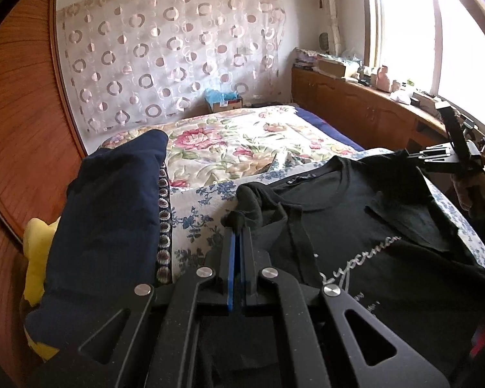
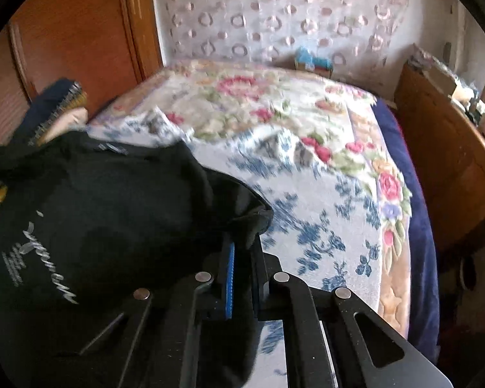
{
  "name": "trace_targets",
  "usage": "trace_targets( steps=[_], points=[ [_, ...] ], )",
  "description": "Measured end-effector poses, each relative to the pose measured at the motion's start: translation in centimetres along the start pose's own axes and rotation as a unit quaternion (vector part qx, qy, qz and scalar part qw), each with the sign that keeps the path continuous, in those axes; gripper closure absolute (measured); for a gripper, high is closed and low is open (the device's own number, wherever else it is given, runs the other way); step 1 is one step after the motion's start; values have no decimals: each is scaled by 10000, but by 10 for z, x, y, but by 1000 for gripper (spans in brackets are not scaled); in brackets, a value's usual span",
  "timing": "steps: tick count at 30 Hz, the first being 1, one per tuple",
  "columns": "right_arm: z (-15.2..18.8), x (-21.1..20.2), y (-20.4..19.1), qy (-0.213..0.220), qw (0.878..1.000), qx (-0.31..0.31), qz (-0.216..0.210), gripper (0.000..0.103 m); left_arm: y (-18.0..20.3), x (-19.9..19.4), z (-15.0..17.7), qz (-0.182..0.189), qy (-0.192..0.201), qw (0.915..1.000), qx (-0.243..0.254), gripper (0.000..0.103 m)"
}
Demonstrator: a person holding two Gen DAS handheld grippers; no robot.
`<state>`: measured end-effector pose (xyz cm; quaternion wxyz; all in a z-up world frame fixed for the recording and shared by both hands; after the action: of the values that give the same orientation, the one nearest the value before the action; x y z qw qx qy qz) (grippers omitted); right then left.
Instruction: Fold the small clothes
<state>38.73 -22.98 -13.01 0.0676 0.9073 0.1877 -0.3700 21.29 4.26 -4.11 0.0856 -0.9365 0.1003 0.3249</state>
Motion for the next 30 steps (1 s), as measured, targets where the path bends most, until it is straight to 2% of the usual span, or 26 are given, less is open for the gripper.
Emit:
trace_targets(
  steps=[6,9,17,24,30],
  points=[
    [8,-54,-33,539,9981,-163,-255,96,3,-26,7,-37,197,9998,-18,100],
    [16,-74,-45,634,9966,-247,-456,96,4,-36,9,-58,266,9996,-11,100],
    [41,-115,-56,906,9935,-354,-590,96,2,-69,21,-98,507,9986,-96,100],
    [88,-148,-59,1093,9908,-295,-738,96,-9,-109,59,-132,664,9967,-456,100],
    [138,-172,-52,980,9919,-181,-785,96,-22,-141,98,-226,690,9937,-854,100]
  ],
)
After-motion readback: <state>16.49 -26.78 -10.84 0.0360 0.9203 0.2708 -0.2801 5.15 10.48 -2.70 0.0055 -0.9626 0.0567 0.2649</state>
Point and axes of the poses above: each gripper's, at about its wrist camera, not at the fingertips, and x roughly the way its jaws point, y to its right, z to its underside, the point moved 8 cm from there along x, roughly the way its jaws point, and after that the axes turned 5 degrees about x, right-handed, at the moved point
